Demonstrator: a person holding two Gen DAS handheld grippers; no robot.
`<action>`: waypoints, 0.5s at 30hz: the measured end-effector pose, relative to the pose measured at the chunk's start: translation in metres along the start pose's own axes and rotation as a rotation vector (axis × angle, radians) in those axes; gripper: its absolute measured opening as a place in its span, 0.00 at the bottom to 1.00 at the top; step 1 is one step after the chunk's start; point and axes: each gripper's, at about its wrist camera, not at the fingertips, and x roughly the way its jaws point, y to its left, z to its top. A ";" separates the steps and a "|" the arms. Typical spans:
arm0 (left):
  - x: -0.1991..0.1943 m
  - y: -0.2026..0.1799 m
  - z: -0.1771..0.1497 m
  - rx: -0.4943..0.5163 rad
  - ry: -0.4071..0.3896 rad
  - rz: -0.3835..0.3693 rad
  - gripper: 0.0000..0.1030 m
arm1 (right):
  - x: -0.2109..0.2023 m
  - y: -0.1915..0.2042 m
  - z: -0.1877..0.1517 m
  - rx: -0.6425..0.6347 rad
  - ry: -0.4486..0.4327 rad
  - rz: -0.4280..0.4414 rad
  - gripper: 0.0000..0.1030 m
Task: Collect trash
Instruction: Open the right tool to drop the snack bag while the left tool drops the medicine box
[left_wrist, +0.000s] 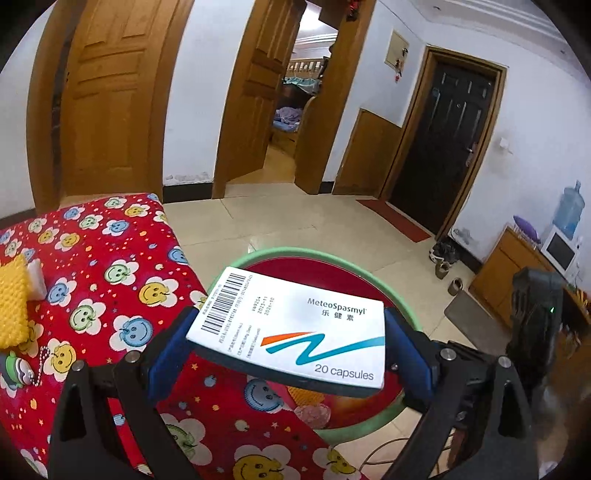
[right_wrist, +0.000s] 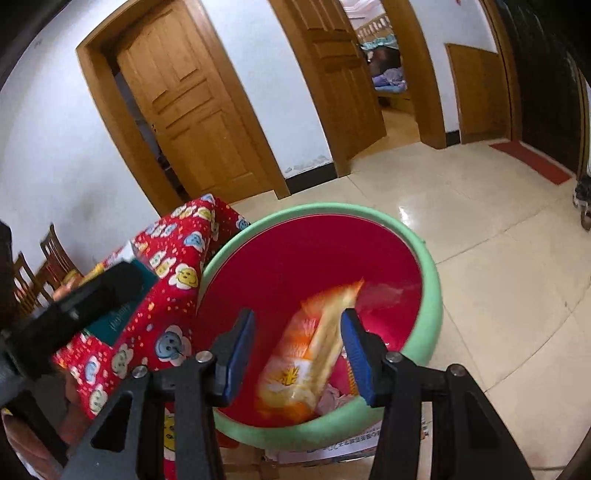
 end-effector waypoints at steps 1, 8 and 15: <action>0.000 0.002 0.000 -0.008 0.001 -0.001 0.93 | 0.002 0.003 -0.001 -0.017 0.002 -0.011 0.50; 0.000 0.001 -0.001 -0.004 0.005 0.002 0.93 | 0.003 0.001 0.000 -0.002 -0.005 -0.009 0.55; 0.004 -0.005 -0.004 0.013 0.021 0.006 0.93 | -0.009 -0.009 0.001 0.034 -0.050 -0.034 0.75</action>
